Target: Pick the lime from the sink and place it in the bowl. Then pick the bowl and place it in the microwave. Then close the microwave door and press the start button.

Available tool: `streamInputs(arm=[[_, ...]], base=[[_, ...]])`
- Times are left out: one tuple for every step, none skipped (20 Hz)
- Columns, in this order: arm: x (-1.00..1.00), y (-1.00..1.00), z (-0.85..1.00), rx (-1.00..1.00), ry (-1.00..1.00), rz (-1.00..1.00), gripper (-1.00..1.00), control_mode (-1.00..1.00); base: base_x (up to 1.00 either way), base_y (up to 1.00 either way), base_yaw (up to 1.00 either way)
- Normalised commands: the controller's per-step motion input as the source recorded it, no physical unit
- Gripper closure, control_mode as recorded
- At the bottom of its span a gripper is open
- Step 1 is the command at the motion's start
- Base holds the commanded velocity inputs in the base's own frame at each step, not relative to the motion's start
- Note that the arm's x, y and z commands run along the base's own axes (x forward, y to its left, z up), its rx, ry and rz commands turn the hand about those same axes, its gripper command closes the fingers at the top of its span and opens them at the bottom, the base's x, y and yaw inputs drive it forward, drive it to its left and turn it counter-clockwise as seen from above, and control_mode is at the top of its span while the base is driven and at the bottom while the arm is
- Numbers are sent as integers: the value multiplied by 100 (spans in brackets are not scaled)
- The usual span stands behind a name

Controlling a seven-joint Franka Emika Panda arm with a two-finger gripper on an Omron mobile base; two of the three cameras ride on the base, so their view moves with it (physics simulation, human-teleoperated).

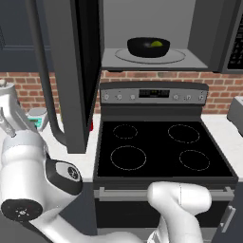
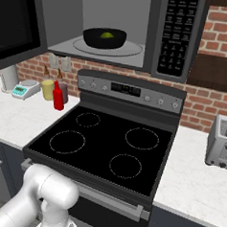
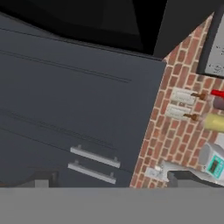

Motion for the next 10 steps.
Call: streamInputs(arm=[[26,0,0,0,-4,-1,-100,-100],[6,0,9,0,-6,-4,-100,-100],[0,-4,30,0,-12,-6,-100,-100],[-5,-19,32,1,-16,-6,-100,-100],[-11,-35,42,3,-17,-8,-100,-100],[-11,-44,46,5,-18,-9,-100,-100],[-9,-53,47,7,-18,-8,-100,-100],[-11,-55,49,7,-19,-8,-100,-100],[-11,-61,45,9,-19,-7,-100,-100],[-8,-65,44,10,-18,-7,-100,-100]], base=[[0,0,0],[0,0,0],[0,0,0],[0,0,0],[0,0,0],[0,0,0],[0,0,0],[0,0,0],[0,0,0],[0,0,0]])
